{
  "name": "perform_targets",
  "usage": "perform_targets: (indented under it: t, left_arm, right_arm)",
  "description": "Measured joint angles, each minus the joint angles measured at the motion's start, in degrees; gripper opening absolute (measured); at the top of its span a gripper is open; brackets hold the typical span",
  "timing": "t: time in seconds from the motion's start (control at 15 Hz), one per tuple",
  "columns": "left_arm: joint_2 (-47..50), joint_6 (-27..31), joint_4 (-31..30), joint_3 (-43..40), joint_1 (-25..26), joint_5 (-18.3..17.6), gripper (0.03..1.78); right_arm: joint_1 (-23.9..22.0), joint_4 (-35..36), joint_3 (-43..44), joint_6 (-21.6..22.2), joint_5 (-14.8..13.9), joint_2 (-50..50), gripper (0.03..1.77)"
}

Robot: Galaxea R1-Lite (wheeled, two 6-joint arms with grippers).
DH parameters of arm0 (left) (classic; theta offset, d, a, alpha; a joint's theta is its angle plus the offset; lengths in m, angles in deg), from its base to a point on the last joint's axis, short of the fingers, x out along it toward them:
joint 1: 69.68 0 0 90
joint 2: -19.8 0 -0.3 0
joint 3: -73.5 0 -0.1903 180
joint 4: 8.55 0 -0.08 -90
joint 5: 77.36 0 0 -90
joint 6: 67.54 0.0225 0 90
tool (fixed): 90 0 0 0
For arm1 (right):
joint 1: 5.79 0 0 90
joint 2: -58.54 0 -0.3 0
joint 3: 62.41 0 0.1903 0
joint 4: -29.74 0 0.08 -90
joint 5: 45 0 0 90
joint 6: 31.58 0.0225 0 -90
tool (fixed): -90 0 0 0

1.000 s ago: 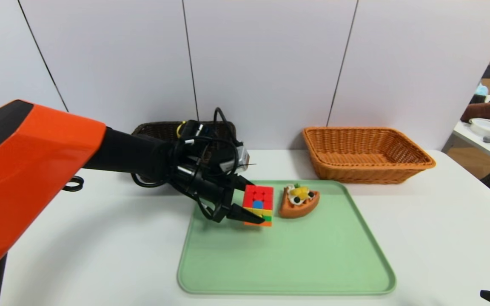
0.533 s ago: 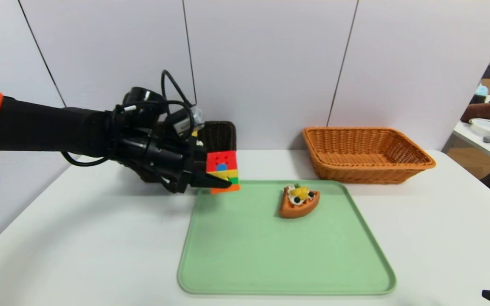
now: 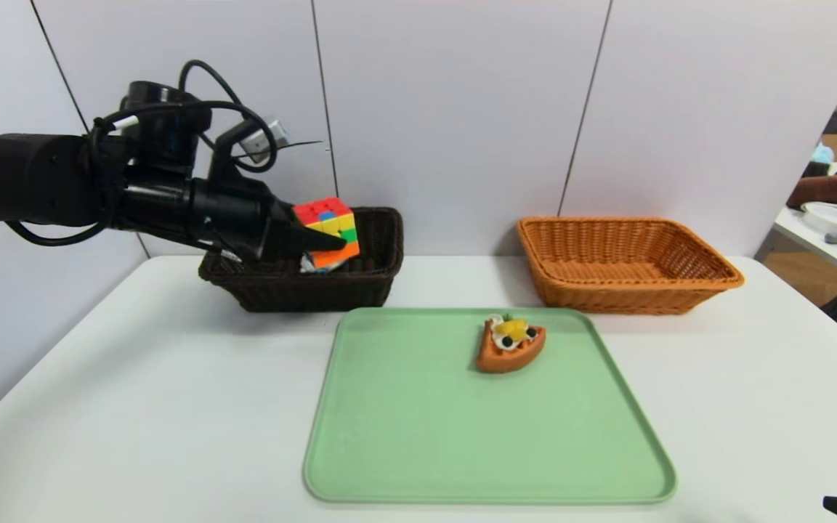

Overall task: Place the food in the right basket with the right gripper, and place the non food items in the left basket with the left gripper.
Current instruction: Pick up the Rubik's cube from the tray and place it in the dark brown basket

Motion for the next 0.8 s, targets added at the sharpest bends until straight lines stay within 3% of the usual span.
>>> perform_targets:
  t: [0.13,0.47,0.8]
  left_arm:
    - [0.23,-2.93,-0.02,1.27,2.91,2.54,0.99]
    - [-1.48,-3.93,-0.09,2.58,10.34,11.96,0.99]
    - [-6.47,-10.45,-0.17,5.47,11.9,19.46,0.99]
  right_arm:
    - [-0.02,-0.09,-0.07,0.02,0.0,0.11,1.7]
    - [0.0,-0.01,-0.38,0.02,0.06,0.22,1.7]
    - [0.0,0.02,-0.88,0.02,0.06,0.35,1.7]
